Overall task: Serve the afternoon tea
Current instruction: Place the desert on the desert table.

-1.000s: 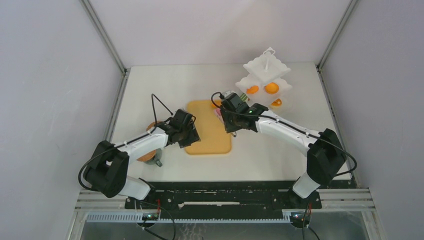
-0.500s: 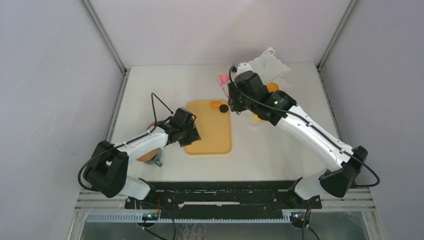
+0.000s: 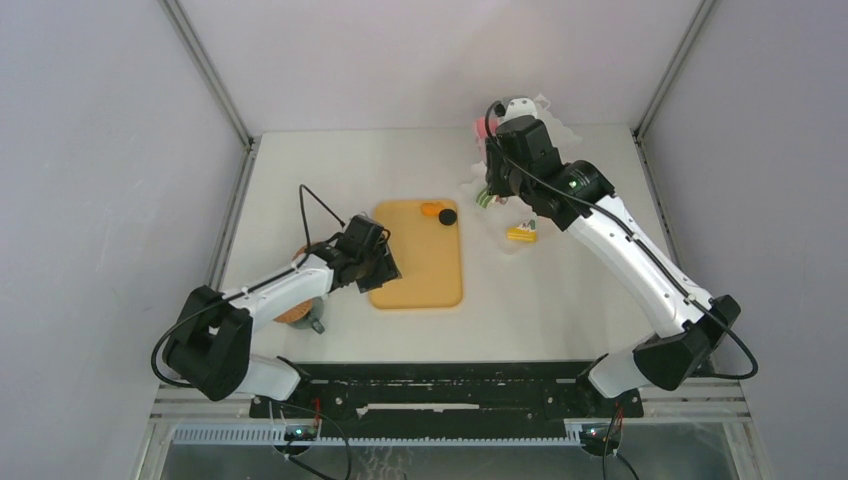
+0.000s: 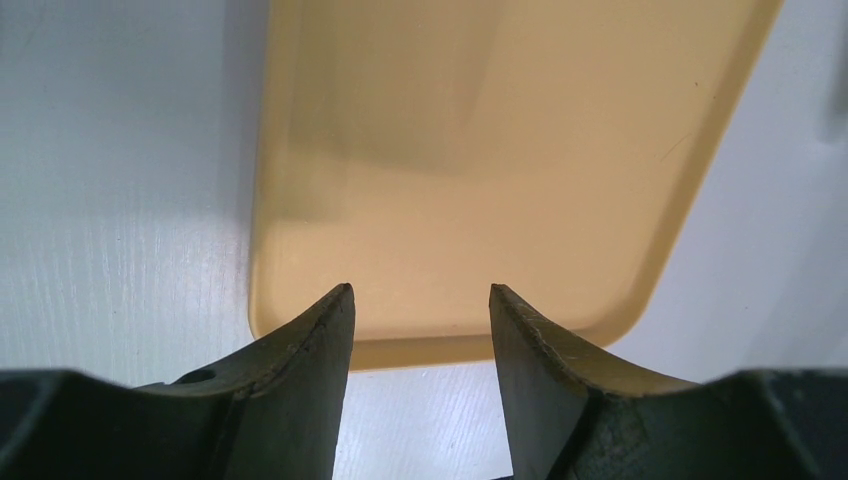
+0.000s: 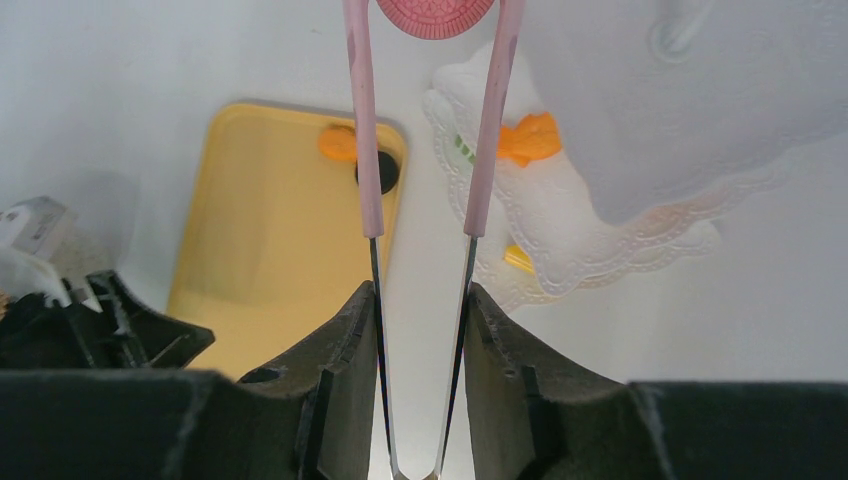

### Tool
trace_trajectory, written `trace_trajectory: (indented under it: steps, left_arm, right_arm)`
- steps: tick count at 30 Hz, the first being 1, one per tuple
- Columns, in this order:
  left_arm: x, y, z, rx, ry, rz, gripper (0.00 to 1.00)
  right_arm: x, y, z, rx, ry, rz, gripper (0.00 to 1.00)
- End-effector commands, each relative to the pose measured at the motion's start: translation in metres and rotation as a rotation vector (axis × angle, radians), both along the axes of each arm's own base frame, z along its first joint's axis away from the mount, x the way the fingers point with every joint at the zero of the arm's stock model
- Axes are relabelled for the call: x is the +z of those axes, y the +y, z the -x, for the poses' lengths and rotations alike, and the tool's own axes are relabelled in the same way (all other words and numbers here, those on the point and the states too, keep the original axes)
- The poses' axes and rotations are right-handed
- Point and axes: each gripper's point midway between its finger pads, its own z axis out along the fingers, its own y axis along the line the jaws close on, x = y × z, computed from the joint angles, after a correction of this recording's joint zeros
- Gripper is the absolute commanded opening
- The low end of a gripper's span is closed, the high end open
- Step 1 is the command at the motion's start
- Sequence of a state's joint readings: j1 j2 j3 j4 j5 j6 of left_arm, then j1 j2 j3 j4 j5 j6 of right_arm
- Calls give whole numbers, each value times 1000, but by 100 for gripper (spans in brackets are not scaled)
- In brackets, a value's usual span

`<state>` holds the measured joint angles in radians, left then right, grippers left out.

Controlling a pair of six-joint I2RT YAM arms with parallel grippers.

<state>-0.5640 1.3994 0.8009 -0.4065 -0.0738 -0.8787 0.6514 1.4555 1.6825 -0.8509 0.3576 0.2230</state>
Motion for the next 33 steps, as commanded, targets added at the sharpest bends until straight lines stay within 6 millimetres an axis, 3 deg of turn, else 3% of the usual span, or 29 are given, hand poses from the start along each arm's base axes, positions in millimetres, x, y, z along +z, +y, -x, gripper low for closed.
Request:
trace_trajectory:
  steps: [1,16,33]
  left_arm:
    - [35,-5,-19,-10,-99,26,57]
    - [32,-6,-20,-15,-89,23,57]
    - [29,-6,-24,-19,-84,21,57]
  right_arm:
    - [19,-12,-15,-37,-52,-8,27]
    - [7,-27,-40,-89,-17,-2,28]
    - [-5,-36,-60,-134,16,11,38]
